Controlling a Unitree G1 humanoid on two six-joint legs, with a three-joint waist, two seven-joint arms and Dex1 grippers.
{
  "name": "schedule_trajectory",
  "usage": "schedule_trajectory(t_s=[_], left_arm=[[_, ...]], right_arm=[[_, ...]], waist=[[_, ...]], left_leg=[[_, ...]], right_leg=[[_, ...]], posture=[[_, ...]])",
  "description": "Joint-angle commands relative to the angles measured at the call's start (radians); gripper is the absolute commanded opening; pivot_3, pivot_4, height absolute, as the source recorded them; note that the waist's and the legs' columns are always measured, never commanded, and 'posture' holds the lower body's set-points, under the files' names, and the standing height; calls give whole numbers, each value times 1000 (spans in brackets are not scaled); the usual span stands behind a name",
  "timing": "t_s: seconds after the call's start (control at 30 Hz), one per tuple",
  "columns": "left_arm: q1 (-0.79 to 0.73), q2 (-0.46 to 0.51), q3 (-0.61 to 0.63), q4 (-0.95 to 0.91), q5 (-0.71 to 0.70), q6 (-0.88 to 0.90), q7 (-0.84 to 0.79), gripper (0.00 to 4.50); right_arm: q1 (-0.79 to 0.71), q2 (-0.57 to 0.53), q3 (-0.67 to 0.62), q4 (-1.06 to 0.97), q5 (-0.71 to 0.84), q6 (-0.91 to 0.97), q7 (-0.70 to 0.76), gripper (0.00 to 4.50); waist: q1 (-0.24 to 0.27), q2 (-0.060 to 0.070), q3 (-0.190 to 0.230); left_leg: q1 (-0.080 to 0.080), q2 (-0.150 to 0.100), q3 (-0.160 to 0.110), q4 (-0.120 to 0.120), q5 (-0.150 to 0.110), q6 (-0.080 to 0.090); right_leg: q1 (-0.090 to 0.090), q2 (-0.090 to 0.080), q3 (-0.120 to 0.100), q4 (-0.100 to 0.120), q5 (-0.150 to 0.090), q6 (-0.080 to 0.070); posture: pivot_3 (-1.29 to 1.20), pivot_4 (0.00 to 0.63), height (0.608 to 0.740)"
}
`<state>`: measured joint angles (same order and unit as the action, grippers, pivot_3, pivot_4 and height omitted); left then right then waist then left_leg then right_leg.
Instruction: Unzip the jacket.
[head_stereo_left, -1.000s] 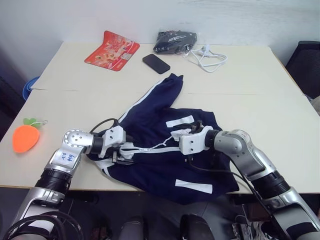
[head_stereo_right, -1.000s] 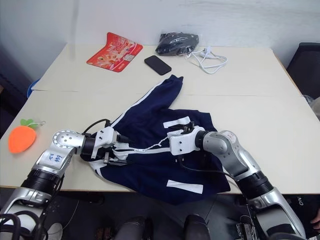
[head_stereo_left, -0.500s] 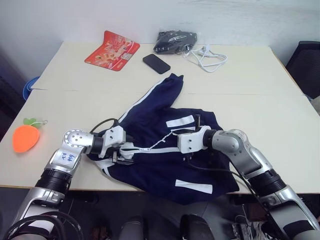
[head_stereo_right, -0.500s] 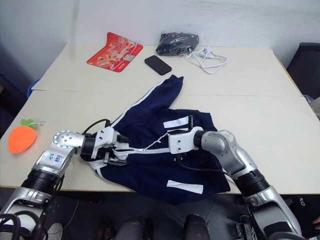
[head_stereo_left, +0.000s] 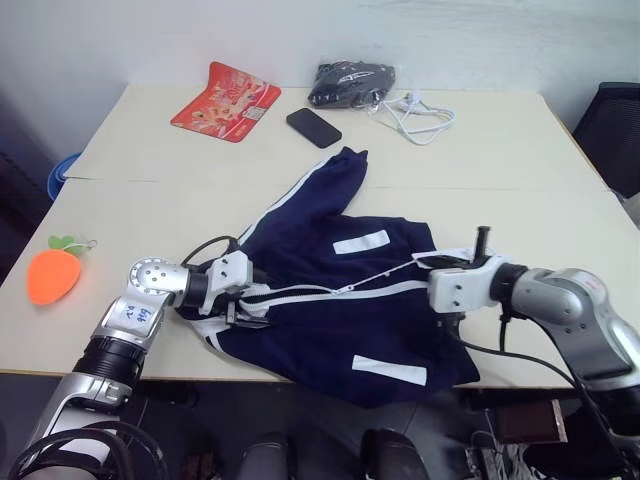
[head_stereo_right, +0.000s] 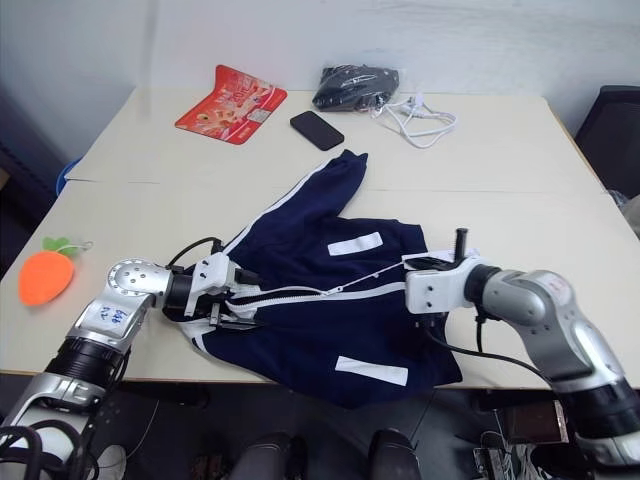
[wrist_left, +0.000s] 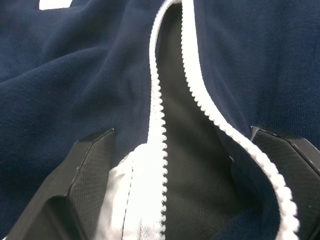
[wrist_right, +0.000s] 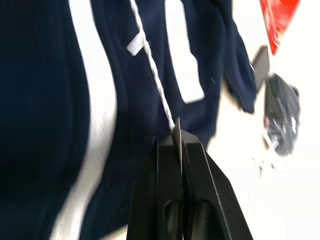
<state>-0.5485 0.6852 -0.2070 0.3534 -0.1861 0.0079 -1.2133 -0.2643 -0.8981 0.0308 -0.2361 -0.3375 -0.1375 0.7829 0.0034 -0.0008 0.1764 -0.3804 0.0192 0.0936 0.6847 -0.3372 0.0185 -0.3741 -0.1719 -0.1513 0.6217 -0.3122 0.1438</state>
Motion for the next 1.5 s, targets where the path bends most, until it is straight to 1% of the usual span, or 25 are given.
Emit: schedule_trajectory(t_s=[0.03,0.2,0.3,0.43,0.57,0.7,0.83,0.9,1.0,1.07,1.17,1.27,1.3,1.33,1.43,1.47,1.5], left_arm=[[10,3,-24,52,77,-4,21,4500],[0,-2,-30,72,79,-17,17,4500],[-8,-4,-33,80,80,-22,16,4500],[-18,-6,-34,98,82,-34,13,4500],[-22,-6,-33,102,82,-39,12,4500],[-21,-4,-31,104,84,-43,13,4500],[-19,-4,-25,100,85,-42,13,4500],[-17,-9,-14,90,73,-23,17,4500],[-16,-8,2,67,51,14,12,4500],[-13,2,14,45,36,49,0,4500],[-6,27,40,0,-6,135,-33,4500],[13,81,84,-79,-64,231,-79,4500],[19,99,104,-106,-87,265,-87,4500],[24,123,130,-136,-118,309,-96,4500],[71,254,239,-245,-217,437,-159,4500],[87,289,265,-269,-234,458,-171,4500],[110,339,295,-272,-222,431,-185,4500]], right_arm=[[49,-47,-120,-39,39,24,-5,37],[109,-104,-209,34,43,-1,-25,37],[114,-138,-244,107,39,-31,-50,37],[96,-195,-268,255,28,-86,-91,37],[57,-268,-261,442,12,-166,-140,37],[-44,-325,-209,668,-19,-246,-200,37],[-155,-326,-138,804,-40,-312,-224,37],[-186,-282,-120,797,23,-317,-176,37],[-184,-202,-115,715,212,-256,7,37],[-193,-166,-106,676,276,-214,81,37],[-211,-130,-84,632,365,-109,209,583],[-217,-151,-76,603,440,-28,360,1490],[-220,-164,-81,594,469,14,411,1919],[-227,-182,-88,590,499,49,466,2241],[-265,-277,-100,628,561,165,656,3224],[-277,-300,-101,645,571,188,698,3576],[-298,-337,-98,676,581,224,756,3917]], waist=[[1,0,0],[4,0,0],[4,0,0],[6,0,0],[4,0,0],[-1,0,0],[-5,0,0],[-5,1,0],[-7,1,0],[-7,1,0],[-7,1,0],[-7,1,0],[-8,1,0],[-7,1,1],[-8,3,7],[-8,3,9],[-9,4,9]], left_leg=[[0,0,0,0,0,0],[0,0,0,0,0,0],[1,0,1,0,0,0],[1,0,1,0,0,0],[1,0,2,0,0,0],[2,0,2,0,0,0],[2,0,2,0,0,0],[2,0,2,0,0,0],[3,1,2,-1,0,0],[4,1,1,-1,0,0],[3,1,1,-1,0,0],[3,1,0,-1,0,0],[3,1,-1,-2,0,0],[3,1,-1,-2,0,0],[1,2,-1,-2,0,1],[0,2,-1,-1,0,1],[-1,2,-1,-2,0,1]], right_leg=[[0,0,0,0,0,0],[1,0,0,0,0,0],[1,0,0,0,0,0],[1,0,0,0,0,0],[1,0,1,-1,0,0],[2,0,1,-1,0,0],[2,0,1,-1,0,0],[2,0,1,-1,0,0],[3,0,1,-1,0,0],[4,0,1,-1,0,0],[3,0,1,-1,0,0],[2,1,1,-1,0,0],[2,1,1,-1,0,0],[1,1,2,-2,0,0],[-1,1,2,-2,0,0],[-2,1,2,-2,0,0],[-3,1,2,-2,0,0]], posture=[[0,150,740],[0,150,740],[0,150,740],[0,150,740],[0,150,740],[0,150,740],[0,150,740],[0,150,740],[0,150,740],[0,150,740],[0,150,740],[0,150,740],[0,150,740],[0,150,740],[0,150,740],[0,150,740],[0,150,740]])
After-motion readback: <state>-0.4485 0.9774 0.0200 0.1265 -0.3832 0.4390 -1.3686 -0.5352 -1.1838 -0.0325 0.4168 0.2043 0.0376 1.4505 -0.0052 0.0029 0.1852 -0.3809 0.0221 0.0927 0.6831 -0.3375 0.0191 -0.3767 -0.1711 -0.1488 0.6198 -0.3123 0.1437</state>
